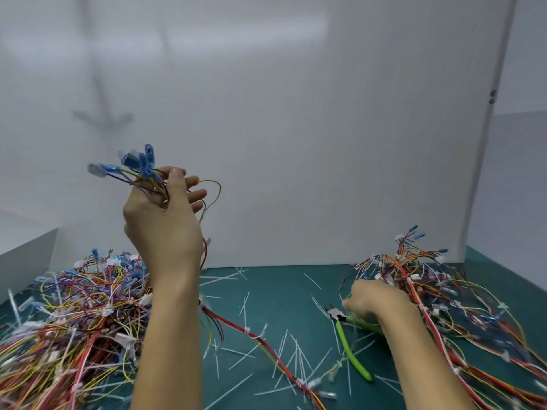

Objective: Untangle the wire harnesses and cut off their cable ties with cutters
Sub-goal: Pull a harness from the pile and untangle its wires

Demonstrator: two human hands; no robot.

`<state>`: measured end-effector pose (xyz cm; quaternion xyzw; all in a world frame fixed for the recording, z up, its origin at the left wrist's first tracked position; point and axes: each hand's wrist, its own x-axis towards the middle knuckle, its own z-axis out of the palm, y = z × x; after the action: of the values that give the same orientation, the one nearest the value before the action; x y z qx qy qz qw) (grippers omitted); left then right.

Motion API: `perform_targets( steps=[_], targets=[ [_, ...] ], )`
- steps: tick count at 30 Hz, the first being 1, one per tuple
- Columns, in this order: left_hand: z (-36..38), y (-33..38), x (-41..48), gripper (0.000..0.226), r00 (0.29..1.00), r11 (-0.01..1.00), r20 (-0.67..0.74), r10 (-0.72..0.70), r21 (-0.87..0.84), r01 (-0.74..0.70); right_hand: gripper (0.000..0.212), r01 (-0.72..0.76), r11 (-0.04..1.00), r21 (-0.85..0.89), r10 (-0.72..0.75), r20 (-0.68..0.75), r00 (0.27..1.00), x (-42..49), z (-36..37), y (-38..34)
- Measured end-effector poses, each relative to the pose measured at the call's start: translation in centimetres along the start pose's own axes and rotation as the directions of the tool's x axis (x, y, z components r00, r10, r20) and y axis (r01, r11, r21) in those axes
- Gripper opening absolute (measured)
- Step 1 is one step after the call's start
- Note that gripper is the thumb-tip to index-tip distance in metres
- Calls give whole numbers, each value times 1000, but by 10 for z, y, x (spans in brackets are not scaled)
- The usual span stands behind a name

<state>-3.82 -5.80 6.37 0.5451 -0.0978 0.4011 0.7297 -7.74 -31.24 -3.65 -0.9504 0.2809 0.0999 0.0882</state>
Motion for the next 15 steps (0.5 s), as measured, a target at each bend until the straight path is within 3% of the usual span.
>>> perform_targets(
  steps=[4,7,11,13,15],
  targets=[
    [4,0,-1,18,999,999,26,-26,-26,27,59,-11,997,-83,11,-1,1000,-2,4,0],
    [8,0,-6,15,995,998,82,-52,-25,54,56,0,994,-109,-4,-38,999,-3,10,-5],
    [12,1,-11,14,990,997,125,-67,-18,70,38,83,995,55,-78,-101,992,0,10,-11],
    [14,3,-12,14,989,998,131,-63,-18,66,51,108,970,219,-103,-35,994,-2,13,-19],
    [15,4,-14,14,988,998,140,-62,-20,66,50,137,962,238,-144,15,989,-2,19,-27]
  ],
)
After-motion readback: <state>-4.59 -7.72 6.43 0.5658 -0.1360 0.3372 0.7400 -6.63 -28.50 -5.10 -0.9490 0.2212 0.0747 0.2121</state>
